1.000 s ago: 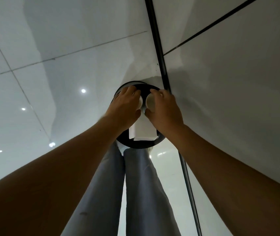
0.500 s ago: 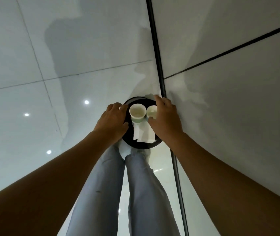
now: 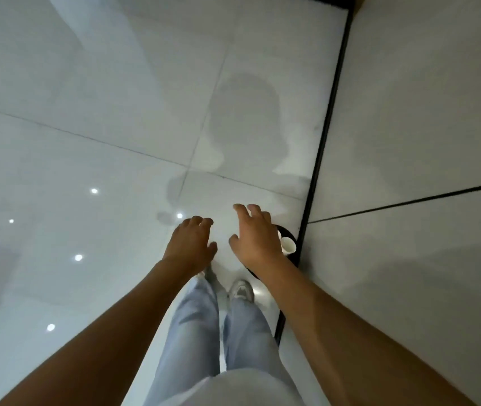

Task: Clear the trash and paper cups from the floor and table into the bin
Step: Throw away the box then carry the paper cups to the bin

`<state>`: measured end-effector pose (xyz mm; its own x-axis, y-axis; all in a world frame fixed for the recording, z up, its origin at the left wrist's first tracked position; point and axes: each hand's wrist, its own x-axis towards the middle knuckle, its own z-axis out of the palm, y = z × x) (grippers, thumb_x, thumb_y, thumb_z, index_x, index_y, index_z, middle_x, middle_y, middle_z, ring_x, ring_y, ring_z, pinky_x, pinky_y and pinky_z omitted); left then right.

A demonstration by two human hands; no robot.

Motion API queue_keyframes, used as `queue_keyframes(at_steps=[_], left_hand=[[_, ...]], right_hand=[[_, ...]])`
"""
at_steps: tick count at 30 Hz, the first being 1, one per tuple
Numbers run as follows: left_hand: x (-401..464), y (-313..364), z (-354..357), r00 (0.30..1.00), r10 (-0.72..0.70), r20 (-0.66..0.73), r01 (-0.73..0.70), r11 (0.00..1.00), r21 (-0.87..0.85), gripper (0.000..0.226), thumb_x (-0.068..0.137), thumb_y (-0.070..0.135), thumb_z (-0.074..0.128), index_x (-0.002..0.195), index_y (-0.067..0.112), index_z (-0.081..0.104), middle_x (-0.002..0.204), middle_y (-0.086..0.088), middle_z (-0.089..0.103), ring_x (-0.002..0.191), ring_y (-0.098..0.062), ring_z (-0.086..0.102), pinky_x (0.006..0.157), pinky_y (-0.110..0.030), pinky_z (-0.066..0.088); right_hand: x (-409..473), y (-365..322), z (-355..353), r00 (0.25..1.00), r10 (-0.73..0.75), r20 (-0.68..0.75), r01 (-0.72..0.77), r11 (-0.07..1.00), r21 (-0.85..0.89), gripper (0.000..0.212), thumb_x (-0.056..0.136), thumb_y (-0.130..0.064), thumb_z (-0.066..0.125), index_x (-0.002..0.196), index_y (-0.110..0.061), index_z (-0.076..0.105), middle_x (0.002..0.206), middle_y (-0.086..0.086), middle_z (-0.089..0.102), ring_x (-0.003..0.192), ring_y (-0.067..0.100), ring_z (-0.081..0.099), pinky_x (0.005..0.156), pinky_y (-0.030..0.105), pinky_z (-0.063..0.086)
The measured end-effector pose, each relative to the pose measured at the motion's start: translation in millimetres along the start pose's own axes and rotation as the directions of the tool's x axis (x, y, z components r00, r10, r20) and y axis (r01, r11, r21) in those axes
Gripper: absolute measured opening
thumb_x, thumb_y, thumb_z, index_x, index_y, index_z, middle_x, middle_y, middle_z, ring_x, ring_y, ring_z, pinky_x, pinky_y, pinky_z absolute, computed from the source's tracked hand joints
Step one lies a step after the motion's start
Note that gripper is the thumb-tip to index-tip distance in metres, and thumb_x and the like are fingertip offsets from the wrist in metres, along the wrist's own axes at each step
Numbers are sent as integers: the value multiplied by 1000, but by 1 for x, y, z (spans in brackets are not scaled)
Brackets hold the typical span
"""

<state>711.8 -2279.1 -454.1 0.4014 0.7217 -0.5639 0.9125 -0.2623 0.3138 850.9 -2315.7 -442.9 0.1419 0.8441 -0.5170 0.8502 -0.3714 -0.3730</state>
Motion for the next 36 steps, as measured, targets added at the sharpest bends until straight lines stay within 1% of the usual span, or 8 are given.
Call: queue_keyframes(at_steps=[6, 10, 15, 20, 24, 28, 32, 36], left_hand=[[-139, -77, -42, 960, -232, -154, 222, 972, -75, 53, 93, 34, 50, 141, 15, 39, 142, -6, 44, 130, -23, 41, 110, -33, 30], [-227, -138, -48, 867, -429, -255, 383, 899, -211, 50, 95, 34, 47, 140, 16, 40, 142, -4, 45, 129, -22, 42, 111, -34, 29], [-339, -221, -27, 726, -647, -231, 555, 750, -359, 50, 96, 36, 43, 142, 17, 37, 143, -3, 42, 131, -21, 38, 114, -39, 25], [-449, -310, 5, 609, -768, -196, 635, 621, -459, 49, 96, 35, 42, 142, 17, 36, 143, -3, 41, 132, -22, 36, 115, -41, 21], [-531, -372, 25, 531, -838, -128, 676, 509, -533, 48, 96, 33, 43, 141, 16, 36, 140, -5, 43, 129, -23, 38, 112, -38, 27], [-582, -423, 34, 473, -878, -71, 687, 418, -595, 46, 96, 31, 44, 138, 15, 39, 135, -6, 46, 124, -24, 42, 104, -34, 35], [-604, -467, 29, 426, -903, -57, 657, 352, -667, 45, 96, 31, 45, 137, 15, 40, 134, -6, 46, 123, -24, 42, 102, -34, 37], [-606, -523, 11, 391, -917, -77, 610, 321, -724, 45, 95, 30, 47, 137, 15, 41, 135, -6, 46, 124, -23, 42, 100, -32, 38]], right_hand=[[-59, -127, 3, 950, -292, 113, 306, 943, -133, 60, 91, -23, 52, 145, -23, 26, 150, 7, 28, 130, 28, 34, 102, 38, 36], [-99, -218, 22, 859, -475, 189, 507, 842, -188, 60, 92, -24, 53, 146, -23, 26, 151, 5, 27, 131, 27, 33, 105, 37, 35], [-159, -331, 77, 708, -636, 307, 703, 672, -232, 58, 92, -26, 53, 144, -25, 28, 151, 3, 26, 133, 26, 30, 105, 37, 35], [-219, -441, 157, 579, -696, 425, 813, 532, -237, 63, 91, -25, 54, 147, -26, 25, 151, 4, 25, 134, 26, 29, 105, 39, 35], [-269, -511, 216, 507, -716, 480, 857, 475, -199, 65, 90, -26, 56, 147, -25, 25, 150, 5, 28, 133, 27, 31, 104, 40, 37], [-297, -564, 258, 448, -721, 529, 890, 413, -193, 65, 90, -28, 57, 147, -25, 26, 149, 4, 30, 132, 27, 32, 103, 39, 38], [-298, -612, 285, 422, -710, 564, 904, 373, -207, 64, 89, -27, 57, 146, -26, 27, 148, 3, 31, 131, 26, 32, 102, 39, 38], [-282, -670, 316, 415, -698, 584, 907, 363, -211, 65, 88, -27, 60, 145, -27, 29, 149, 3, 32, 132, 26, 34, 103, 38, 39]])
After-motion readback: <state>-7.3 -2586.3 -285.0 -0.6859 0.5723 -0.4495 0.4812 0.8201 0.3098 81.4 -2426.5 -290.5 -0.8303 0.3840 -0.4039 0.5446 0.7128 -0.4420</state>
